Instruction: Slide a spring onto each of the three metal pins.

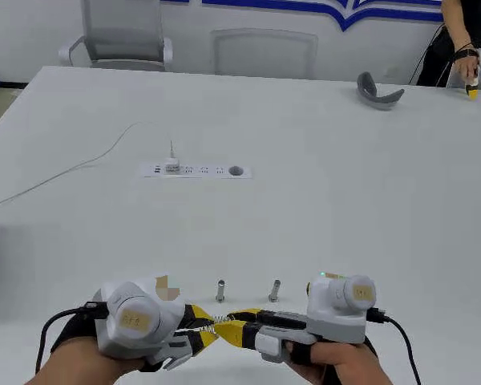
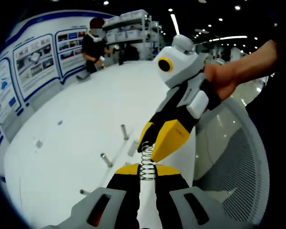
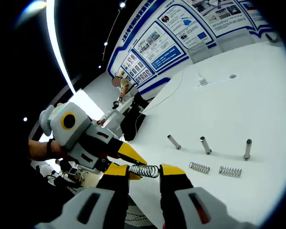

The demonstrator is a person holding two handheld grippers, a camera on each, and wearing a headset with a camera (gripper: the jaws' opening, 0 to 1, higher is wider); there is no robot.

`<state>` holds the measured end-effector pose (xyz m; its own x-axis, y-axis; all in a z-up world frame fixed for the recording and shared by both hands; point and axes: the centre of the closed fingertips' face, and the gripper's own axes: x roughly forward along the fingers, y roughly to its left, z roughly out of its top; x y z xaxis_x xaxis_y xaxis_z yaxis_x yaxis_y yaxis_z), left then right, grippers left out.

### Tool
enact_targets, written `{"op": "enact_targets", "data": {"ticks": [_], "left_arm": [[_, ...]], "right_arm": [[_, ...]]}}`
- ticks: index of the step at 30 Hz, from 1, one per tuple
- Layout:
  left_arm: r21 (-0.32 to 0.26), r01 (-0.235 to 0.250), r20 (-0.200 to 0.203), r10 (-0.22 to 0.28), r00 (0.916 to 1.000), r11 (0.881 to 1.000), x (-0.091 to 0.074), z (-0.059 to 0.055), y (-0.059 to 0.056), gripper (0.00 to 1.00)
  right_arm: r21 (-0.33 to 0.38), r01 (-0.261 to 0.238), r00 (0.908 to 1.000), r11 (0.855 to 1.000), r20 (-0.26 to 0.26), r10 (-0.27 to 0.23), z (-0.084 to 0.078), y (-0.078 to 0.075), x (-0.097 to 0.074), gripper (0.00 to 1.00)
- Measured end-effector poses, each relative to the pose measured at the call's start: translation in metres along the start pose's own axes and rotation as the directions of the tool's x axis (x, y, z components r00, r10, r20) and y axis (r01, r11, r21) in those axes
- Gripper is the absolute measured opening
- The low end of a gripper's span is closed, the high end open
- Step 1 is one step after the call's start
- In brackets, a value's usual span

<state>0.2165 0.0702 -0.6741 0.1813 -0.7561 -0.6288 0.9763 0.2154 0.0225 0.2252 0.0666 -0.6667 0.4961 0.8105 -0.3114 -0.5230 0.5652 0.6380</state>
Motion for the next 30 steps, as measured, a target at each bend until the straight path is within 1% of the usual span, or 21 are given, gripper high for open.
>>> {"op": "enact_targets", "data": {"ticks": [4,6,13,16,18,19,21,22,23,24,26,27,28,29,30], "left_arm": [[0.004,0.008,0.001,-0.008,1.0000,1.000,0.000,0.000,-0.001,0.10],[0.004,0.010,0.003,-0.010,0.9999,1.000,0.000,0.000,-0.001,0.10],[0.011,0.022,0.008,-0.022,0.9997,1.000,0.002,0.002,-0.004,0.10],[0.010,0.027,0.009,-0.027,0.9996,1.000,0.003,0.002,-0.004,0.10],[0.005,0.032,0.014,-0.032,0.9994,0.999,0.003,0.002,-0.005,0.10],[0.001,0.037,0.019,-0.037,0.9991,0.999,0.003,0.003,-0.005,0.10],[-0.001,0.046,0.025,-0.046,0.9987,0.999,0.002,0.005,-0.006,0.10],[-0.002,0.051,0.030,-0.051,0.9983,0.999,0.002,0.006,-0.006,0.10],[-0.001,0.054,0.035,-0.054,0.9979,0.999,0.001,0.008,-0.005,0.10],[-0.006,0.060,0.046,-0.060,0.9971,0.998,0.001,0.010,-0.005,0.10],[-0.020,0.074,0.066,-0.072,0.9952,0.997,0.000,0.014,-0.005,0.10],[-0.030,0.083,0.083,-0.080,0.9934,0.996,0.000,0.017,-0.004,0.10],[-0.035,0.092,0.095,-0.088,0.9916,0.995,-0.001,0.019,-0.005,0.10],[-0.043,0.108,0.112,-0.102,0.9884,0.993,-0.002,0.023,-0.006,0.10],[-0.044,0.113,0.121,-0.107,0.9868,0.993,-0.002,0.024,-0.006,0.10]], "right_arm": [[0.037,-0.011,0.9997,0.999,0.024,0.011,0.002,0.000,-0.004,0.21],[0.047,-0.017,0.9995,0.999,0.026,0.016,0.002,0.001,-0.004,0.19],[0.057,-0.030,0.9994,0.998,0.018,0.029,0.001,0.005,-0.003,0.13],[0.058,-0.035,0.9993,0.998,0.014,0.034,0.001,0.007,-0.003,0.13],[0.047,-0.035,0.9994,0.998,0.000,0.035,0.002,0.007,-0.003,0.12],[0.033,-0.038,0.9992,0.999,-0.013,0.038,0.003,0.009,-0.003,0.12],[-0.017,-0.040,0.9981,0.999,-0.048,0.040,0.003,0.010,-0.004,0.12],[-0.053,-0.042,0.9962,0.998,-0.078,0.038,0.004,0.011,-0.005,0.12],[-0.076,-0.045,0.9947,0.996,-0.095,0.038,0.006,0.012,-0.005,0.12],[-0.120,-0.051,0.9918,0.991,-0.122,0.036,0.008,0.014,-0.006,0.12],[-0.188,-0.065,0.9850,0.980,-0.169,0.033,0.011,0.017,-0.007,0.12],[-0.227,-0.076,0.9790,0.971,-0.202,0.029,0.013,0.019,-0.008,0.12],[-0.252,-0.087,0.9742,0.964,-0.224,0.029,0.014,0.020,-0.009,0.12],[-0.296,-0.109,0.9649,0.949,-0.261,0.029,0.015,0.023,-0.011,0.12],[-0.323,-0.122,0.9576,0.939,-0.287,0.026,0.016,0.024,-0.012,0.12]]}}
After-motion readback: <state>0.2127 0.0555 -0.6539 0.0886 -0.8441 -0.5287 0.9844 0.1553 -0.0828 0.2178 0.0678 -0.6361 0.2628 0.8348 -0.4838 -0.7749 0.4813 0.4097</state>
